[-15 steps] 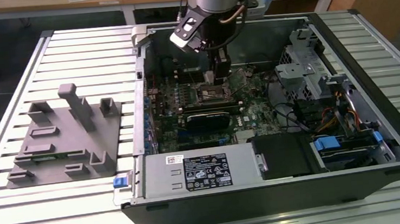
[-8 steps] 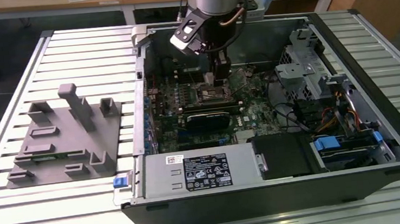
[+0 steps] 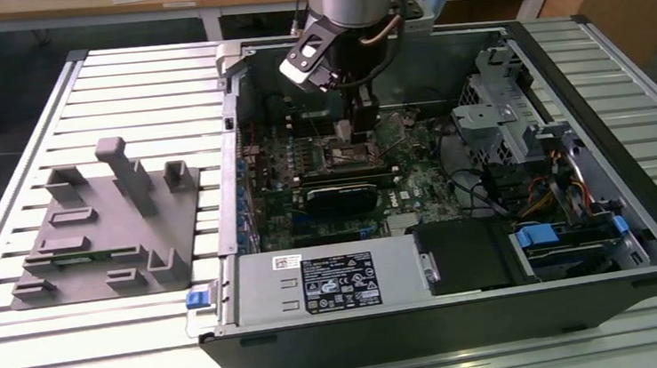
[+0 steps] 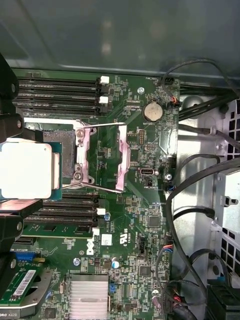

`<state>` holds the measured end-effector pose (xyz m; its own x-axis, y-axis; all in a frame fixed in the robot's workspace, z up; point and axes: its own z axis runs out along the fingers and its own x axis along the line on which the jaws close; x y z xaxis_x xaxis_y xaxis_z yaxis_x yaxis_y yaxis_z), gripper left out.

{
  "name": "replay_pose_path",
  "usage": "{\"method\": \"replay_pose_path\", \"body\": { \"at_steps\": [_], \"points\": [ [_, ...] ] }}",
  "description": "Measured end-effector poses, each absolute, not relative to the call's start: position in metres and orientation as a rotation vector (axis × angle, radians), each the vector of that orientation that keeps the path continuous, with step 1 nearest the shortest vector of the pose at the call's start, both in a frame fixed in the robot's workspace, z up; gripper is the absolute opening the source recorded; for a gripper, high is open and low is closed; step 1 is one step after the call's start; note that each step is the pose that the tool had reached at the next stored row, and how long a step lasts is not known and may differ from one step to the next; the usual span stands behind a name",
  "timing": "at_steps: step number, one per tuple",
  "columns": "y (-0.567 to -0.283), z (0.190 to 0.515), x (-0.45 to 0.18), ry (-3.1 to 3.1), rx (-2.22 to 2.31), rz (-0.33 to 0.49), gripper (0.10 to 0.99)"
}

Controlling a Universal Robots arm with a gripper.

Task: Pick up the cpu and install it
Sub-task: 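Place the cpu into insertion slot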

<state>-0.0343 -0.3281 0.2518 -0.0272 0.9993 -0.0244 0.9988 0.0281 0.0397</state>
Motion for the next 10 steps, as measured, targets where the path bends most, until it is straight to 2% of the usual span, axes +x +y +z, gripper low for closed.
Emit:
{"method": "replay_pose_path", "body": {
  "at_steps": [10],
  "points": [
    [-0.325, 0.237, -0.034, 2.219, 2.159, 0.018, 0.533]
  ]
}}
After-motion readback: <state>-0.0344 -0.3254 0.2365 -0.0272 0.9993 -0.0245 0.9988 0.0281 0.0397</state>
